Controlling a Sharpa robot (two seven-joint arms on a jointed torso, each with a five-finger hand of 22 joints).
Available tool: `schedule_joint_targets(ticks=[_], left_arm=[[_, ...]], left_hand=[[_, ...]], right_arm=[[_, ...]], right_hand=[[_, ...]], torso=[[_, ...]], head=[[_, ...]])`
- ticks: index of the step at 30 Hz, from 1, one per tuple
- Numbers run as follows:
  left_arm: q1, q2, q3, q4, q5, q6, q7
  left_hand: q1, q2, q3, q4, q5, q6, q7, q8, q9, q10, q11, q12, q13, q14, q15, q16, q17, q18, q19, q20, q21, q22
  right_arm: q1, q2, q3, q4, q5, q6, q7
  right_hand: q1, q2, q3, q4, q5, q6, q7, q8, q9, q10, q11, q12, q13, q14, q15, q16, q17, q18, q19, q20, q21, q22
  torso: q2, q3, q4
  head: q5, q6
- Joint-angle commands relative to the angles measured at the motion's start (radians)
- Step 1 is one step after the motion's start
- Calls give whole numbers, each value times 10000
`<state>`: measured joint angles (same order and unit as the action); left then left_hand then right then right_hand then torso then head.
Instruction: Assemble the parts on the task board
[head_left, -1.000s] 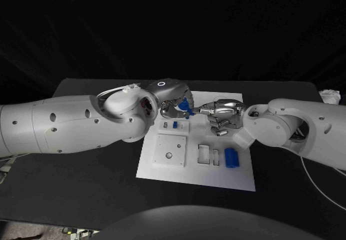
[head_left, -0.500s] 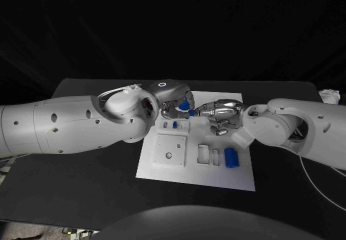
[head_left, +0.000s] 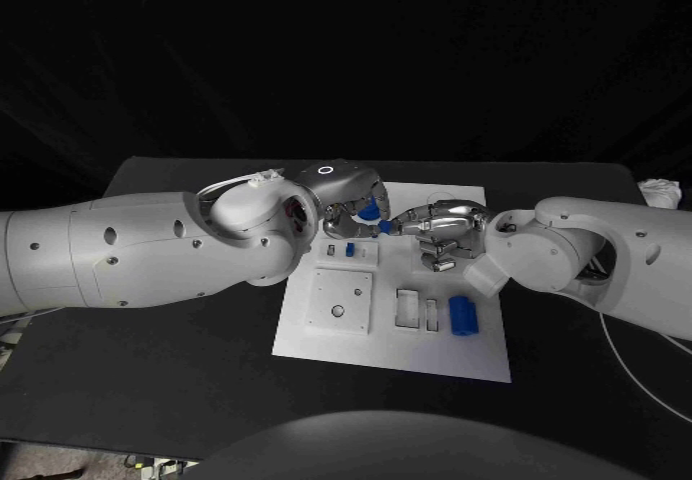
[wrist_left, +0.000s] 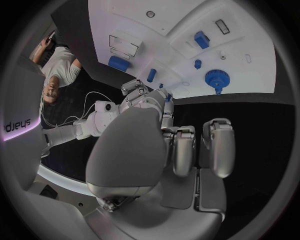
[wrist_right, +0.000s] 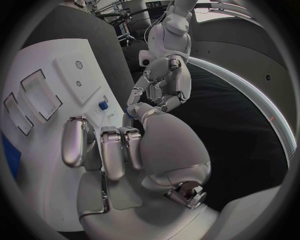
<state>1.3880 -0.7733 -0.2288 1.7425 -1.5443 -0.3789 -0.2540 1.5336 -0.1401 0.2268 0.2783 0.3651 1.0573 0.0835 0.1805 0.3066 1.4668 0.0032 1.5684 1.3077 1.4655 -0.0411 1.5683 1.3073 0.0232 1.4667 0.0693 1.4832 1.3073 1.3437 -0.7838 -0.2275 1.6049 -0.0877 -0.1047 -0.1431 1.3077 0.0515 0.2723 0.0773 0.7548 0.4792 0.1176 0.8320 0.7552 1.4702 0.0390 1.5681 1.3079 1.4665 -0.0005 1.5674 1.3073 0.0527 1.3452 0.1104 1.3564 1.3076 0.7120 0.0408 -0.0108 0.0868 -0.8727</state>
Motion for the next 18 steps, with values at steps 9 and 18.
schedule_joint_targets(ticks=[9, 18], left_arm=[[-12, -118, 2, -9, 185, -309, 189], [-11, -266, 2, -130, 1257, -526, 436]], left_hand=[[-602, -236, -272, 112, -963, -1149, 96, -838, -493, 1040, -11, 24, 2631, 1053, -44, 24, 2635, 38, 384, -16, -176, 2278], [-1705, -192, -1015, 157, -1735, -1723, 117, -976, -655, 1040, 28, 24, 2631, 1053, -6, 24, 2635, 95, 212, 8, -426, 2202]], right_arm=[[-14, -38, 7, 9, 89, 40, 35], [-32, -111, 6, 67, -408, -16, 51]], right_hand=[[-115, -7, 119, -18, -36, 101, -23, 80, 19, 1006, -38, 27, 2629, 1043, -71, 34, 2635, 107, 30, -54, 40, 1794], [-107, -16, 161, -52, -50, 111, -32, 104, 11, 1006, -48, 27, 2629, 1043, -79, 34, 2635, 104, 44, -59, 54, 1800]], torso=[[-2, 0, -4], [-4, 3, -3]], head=[[-18, 1], [-22, 1]])
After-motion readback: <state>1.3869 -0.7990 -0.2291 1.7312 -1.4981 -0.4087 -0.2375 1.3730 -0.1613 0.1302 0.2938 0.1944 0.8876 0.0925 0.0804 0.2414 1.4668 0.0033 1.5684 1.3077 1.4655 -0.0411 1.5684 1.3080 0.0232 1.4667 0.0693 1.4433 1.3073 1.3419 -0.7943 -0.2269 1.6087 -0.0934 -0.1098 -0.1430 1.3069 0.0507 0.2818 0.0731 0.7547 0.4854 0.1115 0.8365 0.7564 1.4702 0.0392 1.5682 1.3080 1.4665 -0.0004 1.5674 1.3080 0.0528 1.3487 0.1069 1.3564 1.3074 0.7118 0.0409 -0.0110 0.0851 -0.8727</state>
